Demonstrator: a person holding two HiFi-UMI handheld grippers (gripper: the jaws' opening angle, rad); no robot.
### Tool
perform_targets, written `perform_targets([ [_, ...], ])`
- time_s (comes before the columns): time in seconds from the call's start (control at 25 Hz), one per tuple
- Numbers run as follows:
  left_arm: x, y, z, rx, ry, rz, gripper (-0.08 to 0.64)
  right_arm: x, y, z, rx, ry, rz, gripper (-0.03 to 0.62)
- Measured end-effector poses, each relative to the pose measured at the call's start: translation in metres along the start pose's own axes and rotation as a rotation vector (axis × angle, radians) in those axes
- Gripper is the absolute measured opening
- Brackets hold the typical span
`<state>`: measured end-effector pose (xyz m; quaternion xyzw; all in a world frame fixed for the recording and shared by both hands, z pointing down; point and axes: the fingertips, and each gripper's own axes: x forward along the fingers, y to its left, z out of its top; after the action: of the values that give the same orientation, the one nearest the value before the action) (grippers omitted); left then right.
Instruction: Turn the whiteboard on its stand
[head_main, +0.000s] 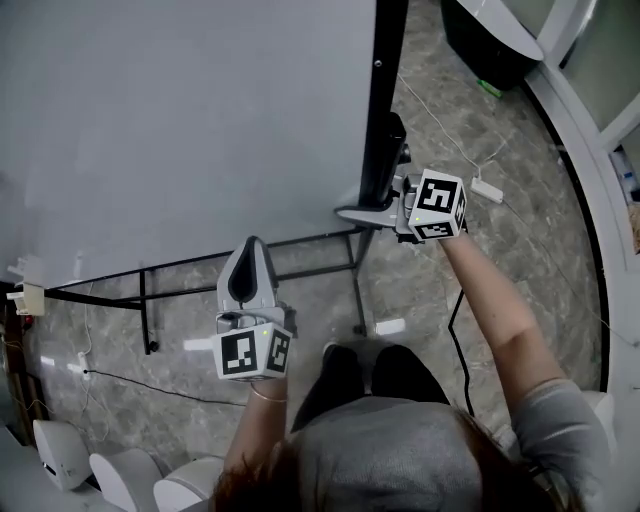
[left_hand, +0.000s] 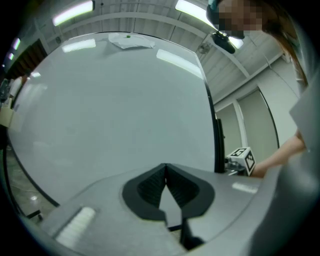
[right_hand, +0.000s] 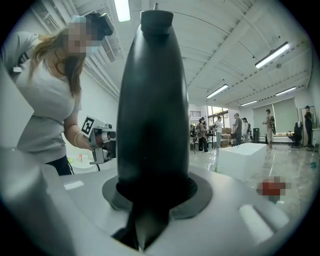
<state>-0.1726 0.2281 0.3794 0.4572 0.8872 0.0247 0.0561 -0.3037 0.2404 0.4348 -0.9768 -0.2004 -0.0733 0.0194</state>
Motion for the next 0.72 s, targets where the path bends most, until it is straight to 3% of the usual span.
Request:
perform_targets([
  [0.28,-0.015,-0.029,-0.003,0.007,-0.013,0.086,-0.005,-0.048,0.006,-0.014,-0.009,0.004,0.005,0.119],
  [0.72,-0.017,-0.125,-0.021,-0.034,-0.017,0.087,-0.005,-0.102,0.016,-0.028,-0.037,0.071,0.059,0.115],
])
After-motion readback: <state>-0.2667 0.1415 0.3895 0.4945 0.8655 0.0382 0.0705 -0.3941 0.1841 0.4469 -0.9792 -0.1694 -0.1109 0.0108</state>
